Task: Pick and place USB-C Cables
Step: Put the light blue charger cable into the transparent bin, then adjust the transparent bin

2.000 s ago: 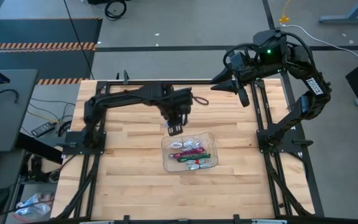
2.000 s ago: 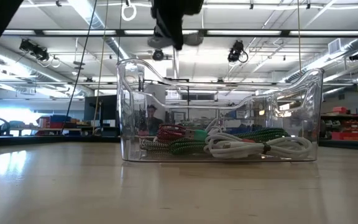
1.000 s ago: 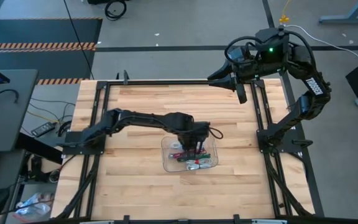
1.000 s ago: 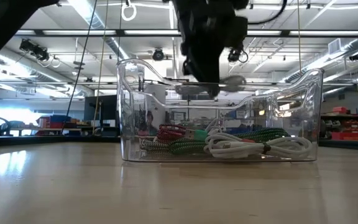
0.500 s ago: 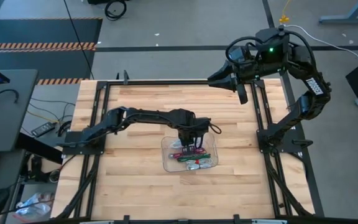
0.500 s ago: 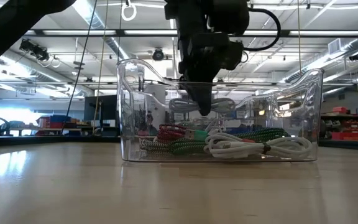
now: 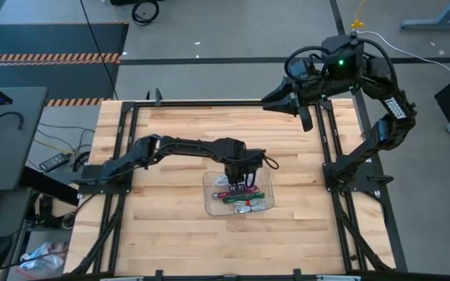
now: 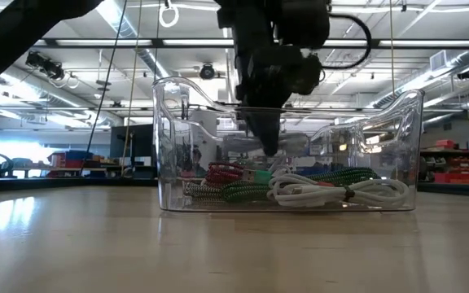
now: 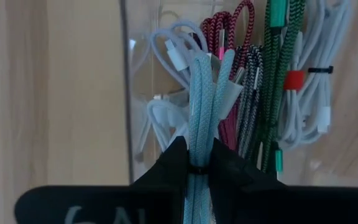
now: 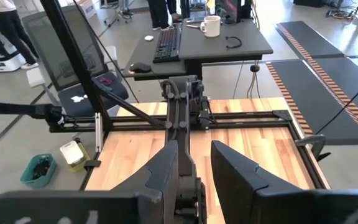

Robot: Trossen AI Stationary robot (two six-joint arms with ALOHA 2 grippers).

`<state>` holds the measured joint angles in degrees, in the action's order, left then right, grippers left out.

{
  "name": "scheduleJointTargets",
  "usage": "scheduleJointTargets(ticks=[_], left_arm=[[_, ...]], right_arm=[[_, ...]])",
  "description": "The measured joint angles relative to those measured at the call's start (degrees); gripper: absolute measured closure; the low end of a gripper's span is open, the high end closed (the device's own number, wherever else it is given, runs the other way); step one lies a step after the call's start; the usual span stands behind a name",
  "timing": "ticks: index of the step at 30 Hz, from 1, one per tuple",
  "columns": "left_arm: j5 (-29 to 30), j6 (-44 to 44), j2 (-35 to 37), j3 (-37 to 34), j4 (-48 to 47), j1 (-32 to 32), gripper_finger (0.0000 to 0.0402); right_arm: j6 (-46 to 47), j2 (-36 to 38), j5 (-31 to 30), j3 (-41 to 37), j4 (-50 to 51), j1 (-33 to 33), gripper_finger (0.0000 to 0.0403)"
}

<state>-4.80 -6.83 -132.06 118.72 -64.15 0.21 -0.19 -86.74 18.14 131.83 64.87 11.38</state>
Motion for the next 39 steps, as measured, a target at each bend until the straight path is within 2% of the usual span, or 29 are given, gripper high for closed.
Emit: scheduleJointTargets(ticks=[9, 17, 19, 24, 28, 33, 39], left_arm=[[-0.1, 0.6, -4.3, -0.1, -0.8, -0.1, 0.0360], [-0.1, 0.2, -4.3, 0.0, 0.1, 0.0, 0.0358], [-0.1, 0.2, -4.3, 0.0, 0.1, 0.0, 0.0331], [-0.1, -0.1, -4.1, 0.0, -0.6, 0.0, 0.0228], [0.0, -0.6, -3.0, -0.1, -2.1, 0.4, 0.0179], [0.0, -2.1, 1.4, -0.1, -3.7, 2.3, 0.0165], [0.2, -4.9, 9.5, -0.1, -3.7, 4.1, 0.0176]], right_arm=[[0.0, 0.0, 1.1, 0.0, 0.5, 0.0, 0.0300], [-0.2, 0.0, 1.5, 0.0, 0.5, 0.0, 0.0300], [-0.8, 0.0, 1.5, 0.0, 0.6, 0.0, 0.0300], [-1.5, 0.0, 1.5, 0.0, 0.7, 0.0, 0.0300], [-2.0, 0.0, 1.5, 0.0, 1.1, 0.0, 0.0300], [-2.9, 0.0, 1.5, 0.0, 2.3, 0.0, 0.0300], [-4.1, 0.0, 1.0, 0.0, 4.8, 0.0, 0.0300]])
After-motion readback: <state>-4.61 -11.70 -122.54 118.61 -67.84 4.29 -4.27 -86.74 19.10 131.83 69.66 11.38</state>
